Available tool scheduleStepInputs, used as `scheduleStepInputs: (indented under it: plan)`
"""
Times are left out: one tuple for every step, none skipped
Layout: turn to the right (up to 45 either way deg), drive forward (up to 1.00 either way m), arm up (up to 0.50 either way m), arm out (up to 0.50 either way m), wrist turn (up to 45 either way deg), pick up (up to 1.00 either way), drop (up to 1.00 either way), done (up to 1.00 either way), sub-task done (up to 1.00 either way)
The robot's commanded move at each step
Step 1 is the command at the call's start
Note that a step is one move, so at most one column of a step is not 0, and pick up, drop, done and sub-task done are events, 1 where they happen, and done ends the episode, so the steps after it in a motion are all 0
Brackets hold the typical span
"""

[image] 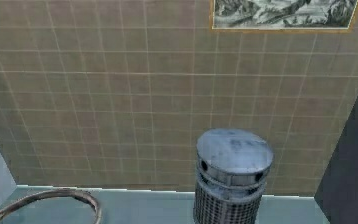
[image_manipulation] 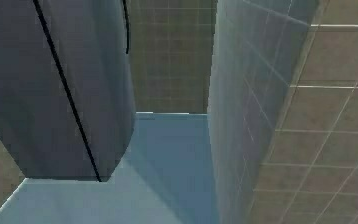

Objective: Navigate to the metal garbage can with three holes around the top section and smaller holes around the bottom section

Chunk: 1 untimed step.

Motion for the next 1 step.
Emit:
scheduleStepInputs:
  plan:
    - [36.0, 0.0, 0.0, 0.0, 0.0, 0.0, 0.0, 0.0, 0.0]
